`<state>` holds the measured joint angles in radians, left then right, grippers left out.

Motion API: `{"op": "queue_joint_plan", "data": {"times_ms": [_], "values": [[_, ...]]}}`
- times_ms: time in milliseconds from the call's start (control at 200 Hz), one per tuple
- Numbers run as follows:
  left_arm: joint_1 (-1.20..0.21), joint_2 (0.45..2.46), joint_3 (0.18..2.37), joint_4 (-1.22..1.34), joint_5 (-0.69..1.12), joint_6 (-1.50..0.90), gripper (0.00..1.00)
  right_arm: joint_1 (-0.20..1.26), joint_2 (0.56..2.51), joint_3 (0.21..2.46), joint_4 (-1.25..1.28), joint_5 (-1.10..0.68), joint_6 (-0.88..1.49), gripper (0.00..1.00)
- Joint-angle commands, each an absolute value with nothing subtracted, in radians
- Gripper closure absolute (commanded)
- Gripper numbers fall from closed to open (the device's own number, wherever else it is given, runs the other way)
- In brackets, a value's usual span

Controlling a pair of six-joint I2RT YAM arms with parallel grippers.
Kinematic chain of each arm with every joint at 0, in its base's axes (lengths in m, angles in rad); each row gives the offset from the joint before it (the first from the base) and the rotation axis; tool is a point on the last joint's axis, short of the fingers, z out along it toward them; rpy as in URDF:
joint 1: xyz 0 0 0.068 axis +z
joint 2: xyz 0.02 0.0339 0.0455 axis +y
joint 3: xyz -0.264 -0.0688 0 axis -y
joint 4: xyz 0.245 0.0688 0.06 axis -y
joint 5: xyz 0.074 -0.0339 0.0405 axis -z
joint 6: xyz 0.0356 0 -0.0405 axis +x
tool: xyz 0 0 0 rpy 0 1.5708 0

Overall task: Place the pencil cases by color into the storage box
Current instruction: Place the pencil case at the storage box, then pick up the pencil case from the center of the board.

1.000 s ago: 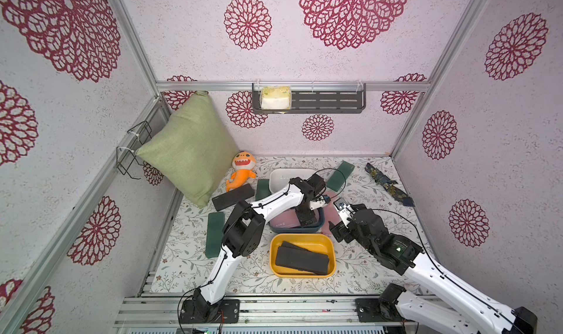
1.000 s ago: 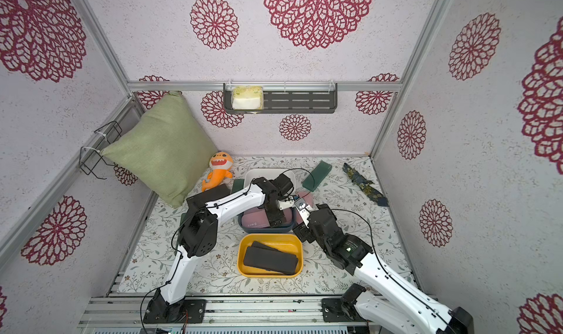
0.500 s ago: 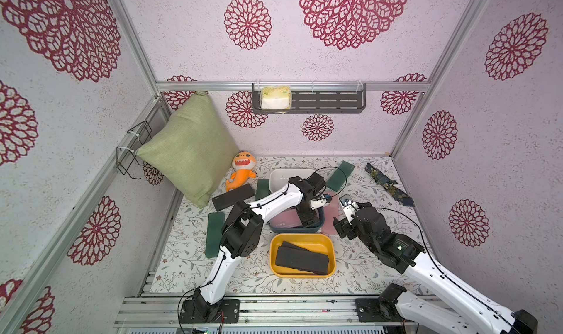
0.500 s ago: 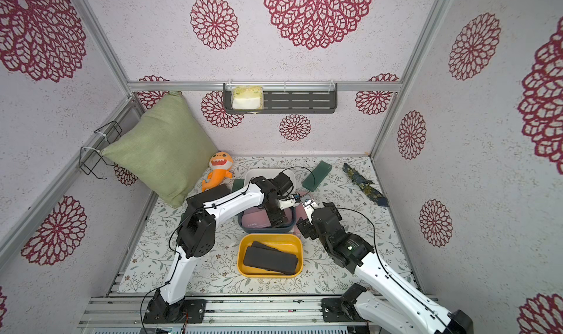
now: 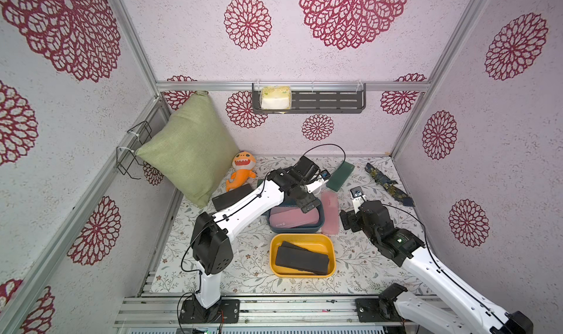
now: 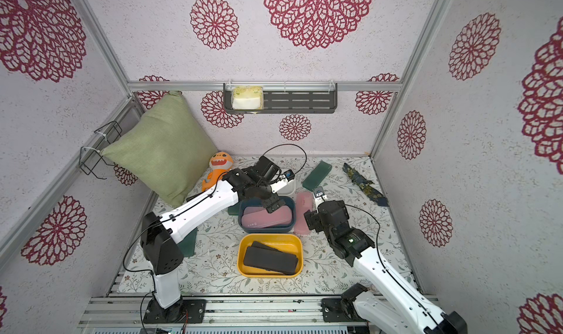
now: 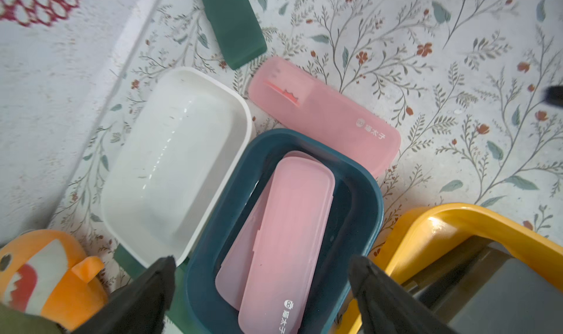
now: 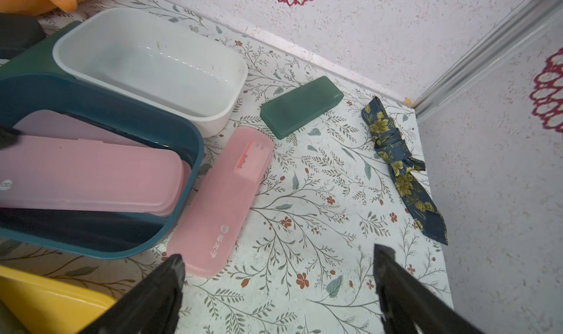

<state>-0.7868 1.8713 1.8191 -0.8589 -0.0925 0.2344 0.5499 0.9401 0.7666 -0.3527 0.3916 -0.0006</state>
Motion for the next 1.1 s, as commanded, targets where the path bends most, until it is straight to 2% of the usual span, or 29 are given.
{"op": "queue_joint_plan", "data": {"times_ms": [0, 245, 490, 1096], "values": [[-0.752, 1.792, 1.740, -0.750, -0.095, 0.146, 0.03, 0.517, 0.996, 0.827, -0.384, 0.332, 0.097, 0.01], [-0.654, 1.631, 1.553, -0.607, -0.071, -0.021, 0.00, 0.452, 1.177, 0.926, -0.457, 0.261, 0.205, 0.01], [-0.570, 1.600, 1.497, -0.608, -0.075, -0.158, 0.01, 0.422, 1.385, 1.033, -0.484, 0.188, 0.334, 0.01], [-0.504, 1.592, 1.448, -0.592, -0.013, -0.193, 0.01, 0.398, 1.744, 1.257, -0.418, 0.203, 0.441, 0.01]]}}
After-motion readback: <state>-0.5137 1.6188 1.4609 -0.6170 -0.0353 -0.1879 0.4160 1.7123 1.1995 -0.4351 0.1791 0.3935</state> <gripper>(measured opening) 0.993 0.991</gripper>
